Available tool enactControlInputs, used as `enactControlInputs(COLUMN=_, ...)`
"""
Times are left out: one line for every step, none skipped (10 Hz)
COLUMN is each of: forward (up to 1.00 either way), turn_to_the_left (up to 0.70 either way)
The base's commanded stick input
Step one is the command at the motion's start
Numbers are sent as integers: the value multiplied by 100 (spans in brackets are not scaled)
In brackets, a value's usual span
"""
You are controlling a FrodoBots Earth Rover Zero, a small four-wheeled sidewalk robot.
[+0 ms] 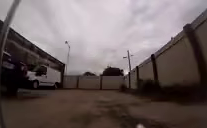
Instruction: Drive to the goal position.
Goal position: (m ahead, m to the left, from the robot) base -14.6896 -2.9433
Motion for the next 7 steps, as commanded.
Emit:
enactControlInputs(forward=100, turn_to_the_left=0)
enactControlInputs(forward=100, turn_to_the_left=0)
enactControlInputs(forward=100, turn_to_the_left=0)
enactControlInputs(forward=100, turn_to_the_left=0)
enactControlInputs(forward=100, turn_to_the_left=0)
enactControlInputs(forward=100, turn_to_the_left=0)
enactControlInputs(forward=100, turn_to_the_left=0)
